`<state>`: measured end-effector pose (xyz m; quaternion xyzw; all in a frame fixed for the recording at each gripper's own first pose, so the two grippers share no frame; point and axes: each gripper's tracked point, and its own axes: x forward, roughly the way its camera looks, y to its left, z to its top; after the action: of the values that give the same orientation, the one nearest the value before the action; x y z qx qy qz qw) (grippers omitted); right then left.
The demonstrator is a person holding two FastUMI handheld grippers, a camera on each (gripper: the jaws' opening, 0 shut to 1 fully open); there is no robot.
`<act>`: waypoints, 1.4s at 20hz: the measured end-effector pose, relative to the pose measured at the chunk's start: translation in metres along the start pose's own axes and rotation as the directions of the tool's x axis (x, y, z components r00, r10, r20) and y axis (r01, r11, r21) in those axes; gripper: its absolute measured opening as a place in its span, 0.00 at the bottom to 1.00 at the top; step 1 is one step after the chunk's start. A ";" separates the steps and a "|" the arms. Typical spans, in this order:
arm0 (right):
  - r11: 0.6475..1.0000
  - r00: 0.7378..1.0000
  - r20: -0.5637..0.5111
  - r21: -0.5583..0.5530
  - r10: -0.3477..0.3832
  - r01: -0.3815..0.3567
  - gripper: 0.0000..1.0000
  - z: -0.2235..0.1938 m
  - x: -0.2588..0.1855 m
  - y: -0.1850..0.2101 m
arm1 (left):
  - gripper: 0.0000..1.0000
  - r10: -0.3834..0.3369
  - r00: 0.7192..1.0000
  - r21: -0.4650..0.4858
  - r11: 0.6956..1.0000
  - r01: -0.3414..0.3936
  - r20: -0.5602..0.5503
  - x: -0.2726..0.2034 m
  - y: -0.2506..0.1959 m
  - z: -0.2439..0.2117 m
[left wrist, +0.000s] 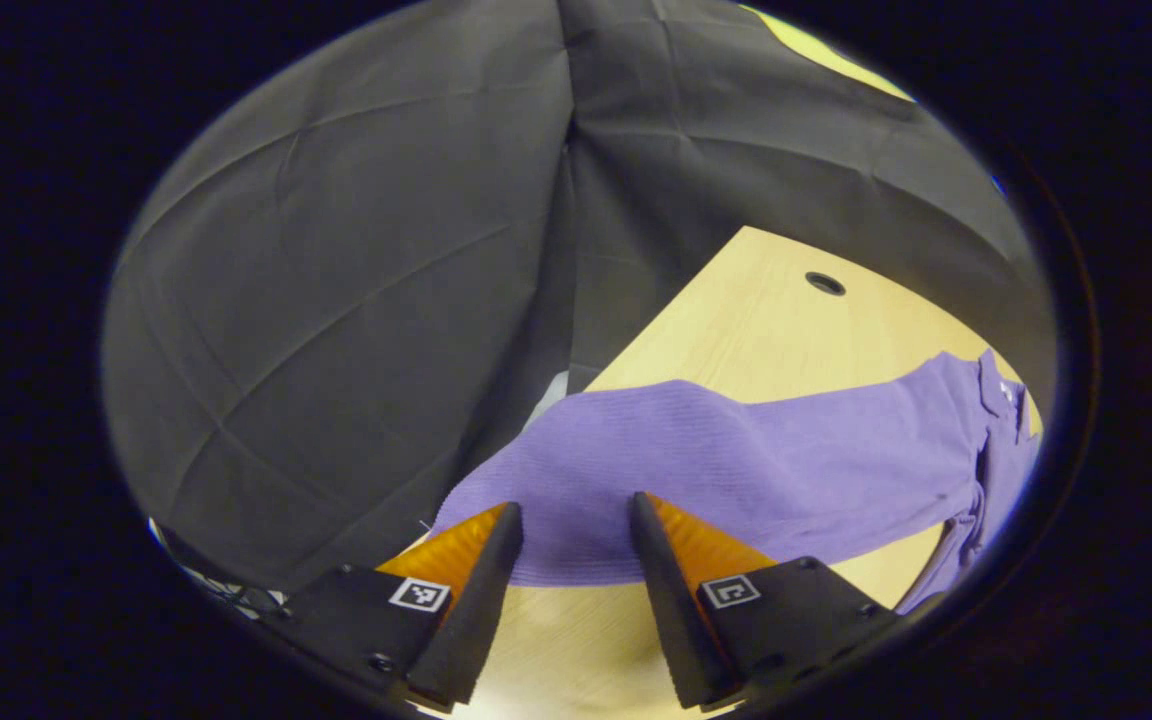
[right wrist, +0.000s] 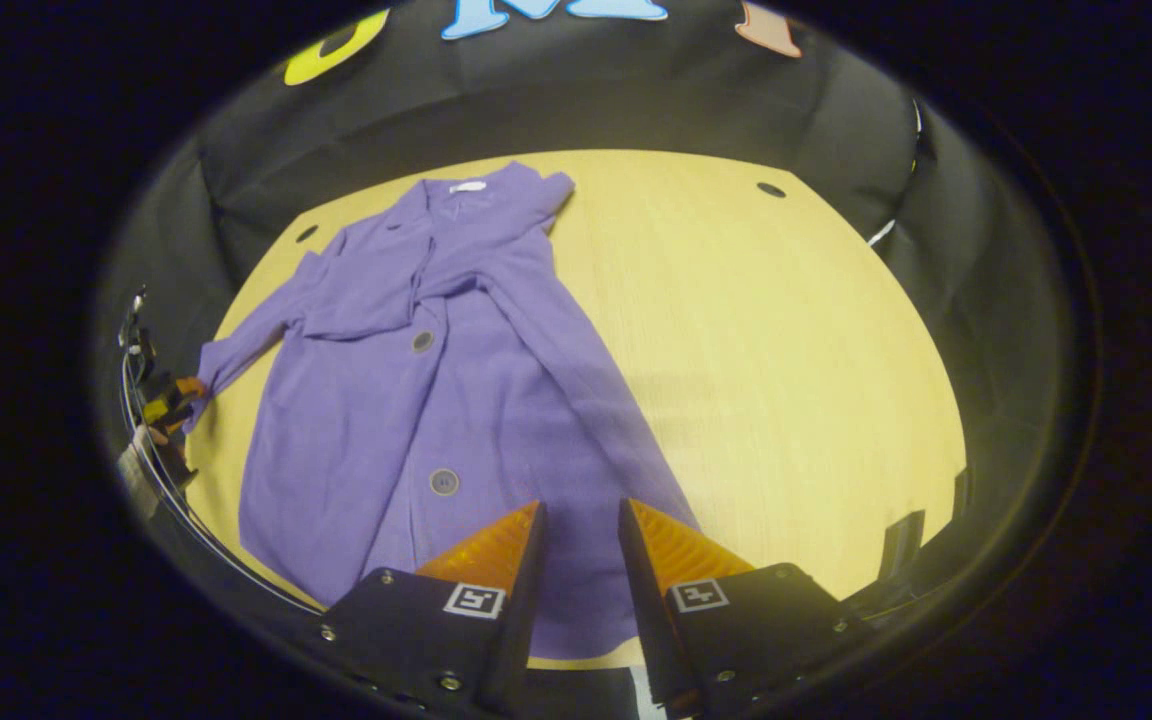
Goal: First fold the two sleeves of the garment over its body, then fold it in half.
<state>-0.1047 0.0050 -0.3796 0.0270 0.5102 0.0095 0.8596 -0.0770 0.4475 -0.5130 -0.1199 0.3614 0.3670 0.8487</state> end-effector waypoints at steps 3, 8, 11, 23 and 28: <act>1.000 0.998 -0.058 -0.007 -0.011 0.010 0.46 -0.021 0.015 -0.005 | 0.60 -0.040 0.999 0.043 0.998 0.040 0.010 -0.002 -0.005 0.003; 0.999 0.993 -0.118 -0.041 -0.022 0.017 0.46 -0.045 0.026 -0.008 | 0.18 -0.011 1.000 0.121 0.993 0.010 0.011 -0.006 -0.002 0.000; 0.999 0.995 -0.093 -0.045 -0.018 0.014 0.46 -0.042 0.027 -0.008 | 0.10 0.015 1.000 0.132 0.991 -0.016 0.009 -0.008 0.000 0.000; 0.999 0.995 -0.099 -0.042 -0.009 0.005 0.47 -0.042 0.027 -0.009 | 0.06 -0.062 0.993 0.245 0.969 0.036 0.097 -0.043 -0.029 0.039; 0.999 0.995 -0.096 -0.042 -0.006 0.002 0.47 -0.042 0.027 -0.009 | 0.05 -0.162 0.975 0.303 0.947 0.111 0.151 -0.071 -0.081 0.066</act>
<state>-0.1286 -0.0011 -0.4239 0.0074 0.5509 0.0200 0.8343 -0.0186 0.3836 -0.4209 0.0146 0.3273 0.2588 0.9087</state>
